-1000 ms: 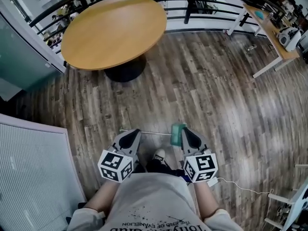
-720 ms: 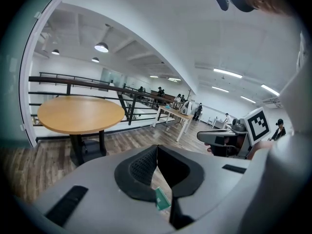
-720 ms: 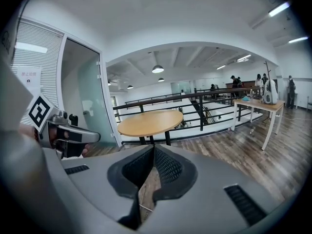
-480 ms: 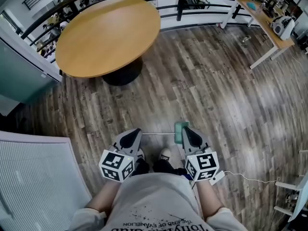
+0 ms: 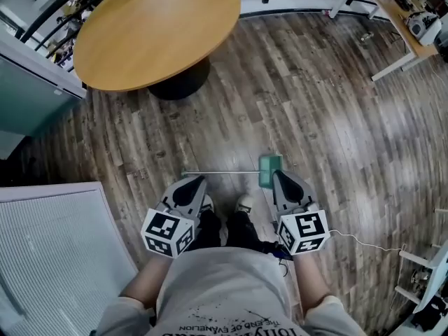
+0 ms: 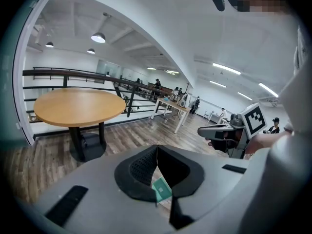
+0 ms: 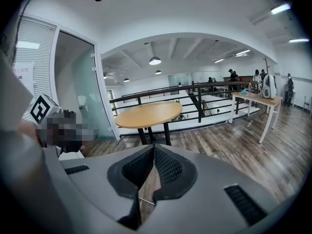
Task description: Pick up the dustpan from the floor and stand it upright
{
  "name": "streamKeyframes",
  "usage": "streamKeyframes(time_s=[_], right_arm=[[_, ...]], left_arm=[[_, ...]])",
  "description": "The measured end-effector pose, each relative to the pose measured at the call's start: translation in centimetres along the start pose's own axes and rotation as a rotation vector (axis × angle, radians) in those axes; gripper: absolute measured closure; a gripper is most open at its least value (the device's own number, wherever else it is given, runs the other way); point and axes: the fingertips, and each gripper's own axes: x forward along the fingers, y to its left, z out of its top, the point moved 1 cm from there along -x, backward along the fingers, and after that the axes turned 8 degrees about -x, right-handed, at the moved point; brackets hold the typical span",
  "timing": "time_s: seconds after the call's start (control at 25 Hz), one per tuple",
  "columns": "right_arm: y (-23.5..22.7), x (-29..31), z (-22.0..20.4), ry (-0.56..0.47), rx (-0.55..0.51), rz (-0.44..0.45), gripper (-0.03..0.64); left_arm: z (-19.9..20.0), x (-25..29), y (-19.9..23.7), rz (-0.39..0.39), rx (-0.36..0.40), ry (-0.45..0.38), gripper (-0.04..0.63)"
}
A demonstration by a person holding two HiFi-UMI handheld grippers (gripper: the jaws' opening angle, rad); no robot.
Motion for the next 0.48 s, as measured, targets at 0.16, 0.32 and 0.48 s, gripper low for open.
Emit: streamKeyframes(time_s=[0.16, 0.32, 0.48], right_arm=[[0.1, 1.9, -1.5, 0.039, -0.001, 0.017, 0.589], [0.4, 4.1, -3.7, 0.069, 0.005, 0.045, 0.589], [1.2, 6.1, -6.7, 0.094, -0.006, 0.080, 0.589]], left_arm=[[-1.2, 1.1, 1.6, -0.022, -0.016, 0.015, 0.571], [-3.0, 2.9, 3.6, -0.024, -0.001, 0.035, 0.571], [-5.7, 4.3, 6.7, -0.002, 0.003, 0.069, 0.571]])
